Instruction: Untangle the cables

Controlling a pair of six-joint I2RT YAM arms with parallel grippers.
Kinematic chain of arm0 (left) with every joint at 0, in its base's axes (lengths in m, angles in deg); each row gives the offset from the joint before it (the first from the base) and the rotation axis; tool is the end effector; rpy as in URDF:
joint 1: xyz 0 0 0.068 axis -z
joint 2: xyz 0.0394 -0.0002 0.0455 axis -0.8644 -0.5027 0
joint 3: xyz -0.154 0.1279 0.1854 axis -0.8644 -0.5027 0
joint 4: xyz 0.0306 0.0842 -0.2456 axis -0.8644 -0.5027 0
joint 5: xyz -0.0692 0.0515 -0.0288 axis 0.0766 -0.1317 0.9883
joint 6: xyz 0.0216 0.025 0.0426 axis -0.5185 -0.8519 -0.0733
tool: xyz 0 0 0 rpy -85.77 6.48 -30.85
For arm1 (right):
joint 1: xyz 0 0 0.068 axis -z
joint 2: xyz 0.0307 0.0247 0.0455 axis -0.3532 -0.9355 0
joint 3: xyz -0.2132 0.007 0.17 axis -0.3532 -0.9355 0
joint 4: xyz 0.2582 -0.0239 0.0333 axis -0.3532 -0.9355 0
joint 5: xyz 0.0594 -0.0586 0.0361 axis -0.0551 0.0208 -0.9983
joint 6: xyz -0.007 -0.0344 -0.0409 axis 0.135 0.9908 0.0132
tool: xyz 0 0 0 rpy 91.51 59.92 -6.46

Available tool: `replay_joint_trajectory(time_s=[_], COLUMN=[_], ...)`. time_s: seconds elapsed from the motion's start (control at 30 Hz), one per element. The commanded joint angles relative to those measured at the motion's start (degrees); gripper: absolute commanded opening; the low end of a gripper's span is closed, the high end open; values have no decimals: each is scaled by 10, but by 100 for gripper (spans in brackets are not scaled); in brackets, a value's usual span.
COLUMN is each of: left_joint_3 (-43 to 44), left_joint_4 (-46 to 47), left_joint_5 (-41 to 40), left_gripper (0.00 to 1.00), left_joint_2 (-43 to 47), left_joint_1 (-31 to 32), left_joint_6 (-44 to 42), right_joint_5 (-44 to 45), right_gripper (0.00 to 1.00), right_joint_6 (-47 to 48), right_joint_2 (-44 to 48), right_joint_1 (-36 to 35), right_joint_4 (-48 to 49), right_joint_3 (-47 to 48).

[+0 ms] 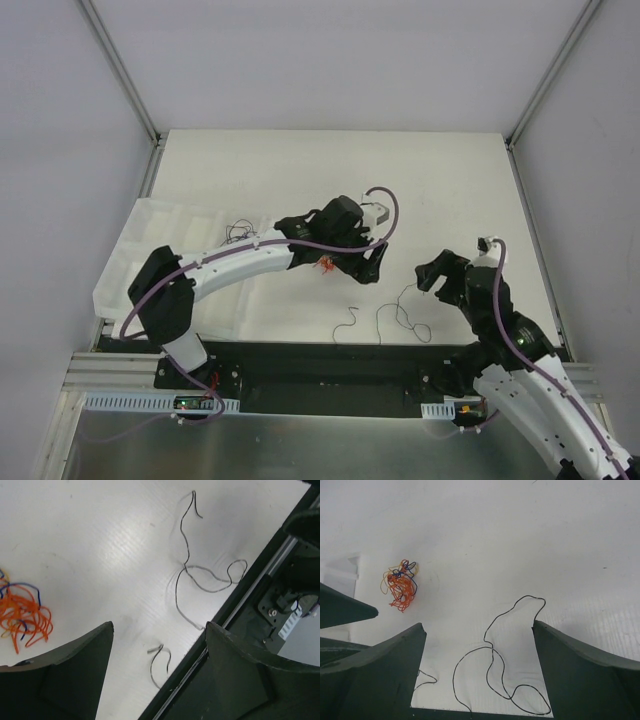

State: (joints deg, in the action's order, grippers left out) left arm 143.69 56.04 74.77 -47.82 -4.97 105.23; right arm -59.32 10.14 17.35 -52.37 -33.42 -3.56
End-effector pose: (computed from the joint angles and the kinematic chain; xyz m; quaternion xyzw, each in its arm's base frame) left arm 0.2052 -0.3059 0.2802 0.3421 0.8213 -0.3446 0.2996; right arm 0.0998 0.0491 0.2653 0.0241 0.8280 0.1373 0.5432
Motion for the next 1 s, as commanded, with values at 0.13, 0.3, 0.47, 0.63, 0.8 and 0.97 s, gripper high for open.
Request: replay_joint_trajectory(time_s=[0.13,0.3,0.47,0.63,0.8,0.97], left_joint_3=[175,306,332,343,367,375], left_joint_4=[-80,-205,-244,-246,-251,-253], left_joint_5=[-14,-97,-150,-169,-186,-199], left_gripper=[67,70,67,61,57,57], left_joint_2=[-173,-287,-322,-347,-375,-389], left_joint_1=[50,74,95,119,134,143], left_joint_6=[11,102,179,221,236,238], right_joint_5=[80,110,129,128,124,125], right_gripper=[90,89,89,89,89,89], right_joint_6=[-16,-11,-7,-10,-12,-15], right_joint_2=[110,157,181,185,196,205], right_joint_1=[3,3,4,4,3,3], right_joint_4=[-42,-79,-100,-100,-102,-117], right_joint_3=[22,41,48,41,33,34])
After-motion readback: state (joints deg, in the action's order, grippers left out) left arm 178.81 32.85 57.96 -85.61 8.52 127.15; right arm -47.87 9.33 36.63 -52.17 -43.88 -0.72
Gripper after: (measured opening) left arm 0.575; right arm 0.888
